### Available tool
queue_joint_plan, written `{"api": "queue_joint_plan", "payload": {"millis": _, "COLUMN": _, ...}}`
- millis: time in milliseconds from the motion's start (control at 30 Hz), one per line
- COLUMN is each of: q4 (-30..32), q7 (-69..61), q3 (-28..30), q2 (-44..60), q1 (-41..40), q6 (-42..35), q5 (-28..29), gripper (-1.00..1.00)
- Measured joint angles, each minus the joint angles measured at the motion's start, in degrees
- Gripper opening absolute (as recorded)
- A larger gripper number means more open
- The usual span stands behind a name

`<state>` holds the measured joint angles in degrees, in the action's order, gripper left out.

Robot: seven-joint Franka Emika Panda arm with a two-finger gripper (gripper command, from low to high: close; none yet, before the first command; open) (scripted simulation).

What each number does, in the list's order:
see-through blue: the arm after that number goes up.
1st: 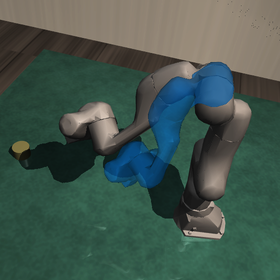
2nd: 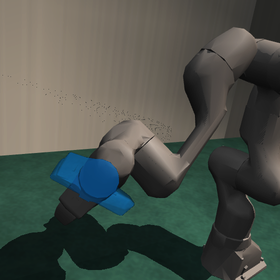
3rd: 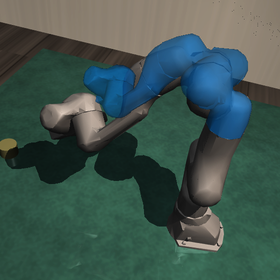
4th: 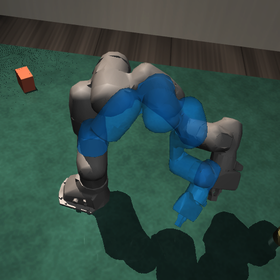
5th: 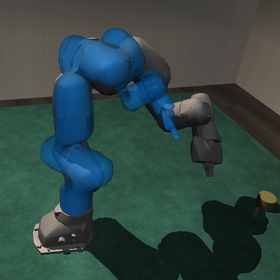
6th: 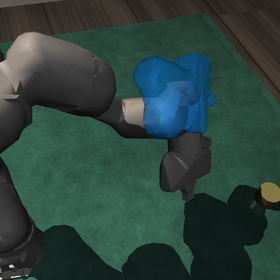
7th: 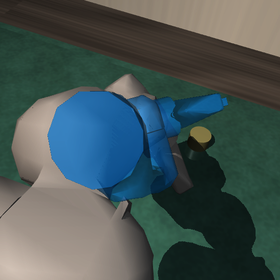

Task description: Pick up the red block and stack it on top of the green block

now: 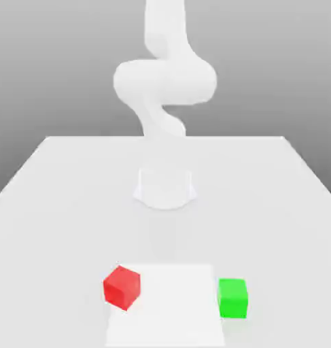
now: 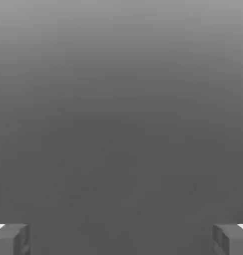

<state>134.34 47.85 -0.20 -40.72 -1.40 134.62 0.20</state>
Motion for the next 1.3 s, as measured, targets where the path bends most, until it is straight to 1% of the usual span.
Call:
{"api": "queue_joint_plan", "payload": {"millis": 233, "q4": 7.44, "q7": 5.88, "q3": -0.32, "q2": 15.02, "q1": -3.93, "q6": 8.3, "q5": 0.58, "gripper": 0.0}}
{"api": "queue_joint_plan", "payload": {"millis": 500, "q4": 15.69, "q7": 12.26, "q3": 0.59, "q2": 31.64, "q1": -7.16, "q6": 17.46, "q5": 1.02, "gripper": 0.0}}
{"api": "queue_joint_plan", "payload": {"millis": 667, "q4": 20.65, "q7": 15.12, "q3": 1.47, "q2": 42.02, "q1": -8.92, "q6": 23.34, "q5": -0.09, "gripper": 0.0}}
{"api": "queue_joint_plan", "payload": {"millis": 867, "q4": 19.95, "q7": 14.96, "q3": 1.03, "q2": 54.46, "q1": -9.18, "q6": 33.44, "q5": -1.19, "gripper": 0.0}}
{"api": "queue_joint_plan", "payload": {"millis": 900, "q4": 19.75, "q7": 15.03, "q3": 0.94, "q2": 55.9, "q1": -9.27, "q6": 34.67, "q5": -1.13, "gripper": -1.0}}
{"api": "queue_joint_plan", "payload": {"millis": 1133, "q4": 19.75, "q7": 15.15, "q3": 0.83, "q2": 55.95, "q1": -9.4, "q6": 34.75, "q5": -0.99, "gripper": -1.0}}
{"api": "queue_joint_plan", "payload": {"millis": 1300, "q4": 21.08, "q7": 15.48, "q3": 0.83, "q2": 46.94, "q1": -9.53, "q6": 27.08, "q5": -0.49, "gripper": -1.0}}
